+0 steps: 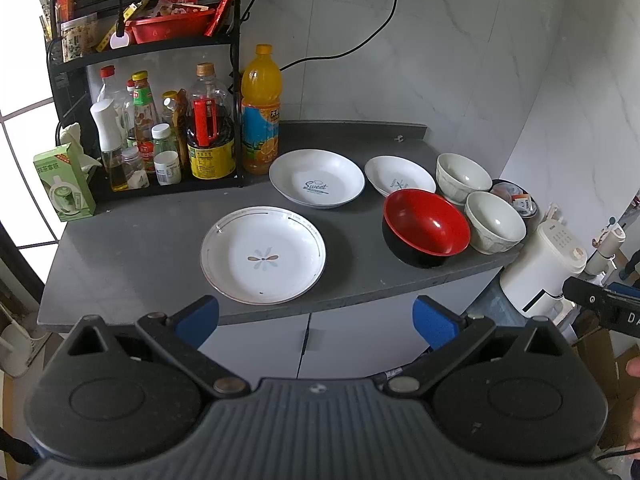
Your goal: Organize plates and bowls
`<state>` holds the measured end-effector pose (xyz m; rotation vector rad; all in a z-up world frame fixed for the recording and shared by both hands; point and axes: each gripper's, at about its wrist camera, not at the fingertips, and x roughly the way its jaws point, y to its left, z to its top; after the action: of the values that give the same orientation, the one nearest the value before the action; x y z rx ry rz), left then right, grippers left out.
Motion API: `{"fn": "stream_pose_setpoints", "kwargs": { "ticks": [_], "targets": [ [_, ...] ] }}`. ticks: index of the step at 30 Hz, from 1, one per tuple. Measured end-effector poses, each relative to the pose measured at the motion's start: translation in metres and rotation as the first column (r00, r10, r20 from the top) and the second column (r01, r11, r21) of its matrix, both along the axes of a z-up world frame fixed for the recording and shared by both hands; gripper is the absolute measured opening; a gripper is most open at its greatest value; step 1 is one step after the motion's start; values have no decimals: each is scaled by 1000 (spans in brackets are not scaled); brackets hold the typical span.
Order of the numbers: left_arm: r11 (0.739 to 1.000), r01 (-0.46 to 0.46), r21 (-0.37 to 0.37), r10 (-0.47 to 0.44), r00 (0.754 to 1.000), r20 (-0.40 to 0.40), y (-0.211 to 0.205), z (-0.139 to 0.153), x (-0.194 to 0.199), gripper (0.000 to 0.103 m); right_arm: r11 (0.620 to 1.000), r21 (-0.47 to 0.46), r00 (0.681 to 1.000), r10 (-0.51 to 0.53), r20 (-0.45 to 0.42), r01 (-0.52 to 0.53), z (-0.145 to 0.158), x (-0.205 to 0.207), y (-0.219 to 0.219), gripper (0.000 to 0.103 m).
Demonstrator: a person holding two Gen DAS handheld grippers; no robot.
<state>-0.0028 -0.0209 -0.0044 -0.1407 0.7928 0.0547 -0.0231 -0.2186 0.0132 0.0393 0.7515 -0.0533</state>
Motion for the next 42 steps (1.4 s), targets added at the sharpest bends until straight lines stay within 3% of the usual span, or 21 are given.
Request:
{"fn": "stream_pose_setpoints", "kwargs": {
  "ticks": [24,42],
  "targets": [
    [999,-47,12,47,999,-12,-10,1,10,102,997,13,997,73,-16,-73,0,19,-7,103],
    [996,-93,-8,93,995,-29,-62,3,42,102,995,25,995,100,-17,-100,-6,42,-60,103]
  ]
}}
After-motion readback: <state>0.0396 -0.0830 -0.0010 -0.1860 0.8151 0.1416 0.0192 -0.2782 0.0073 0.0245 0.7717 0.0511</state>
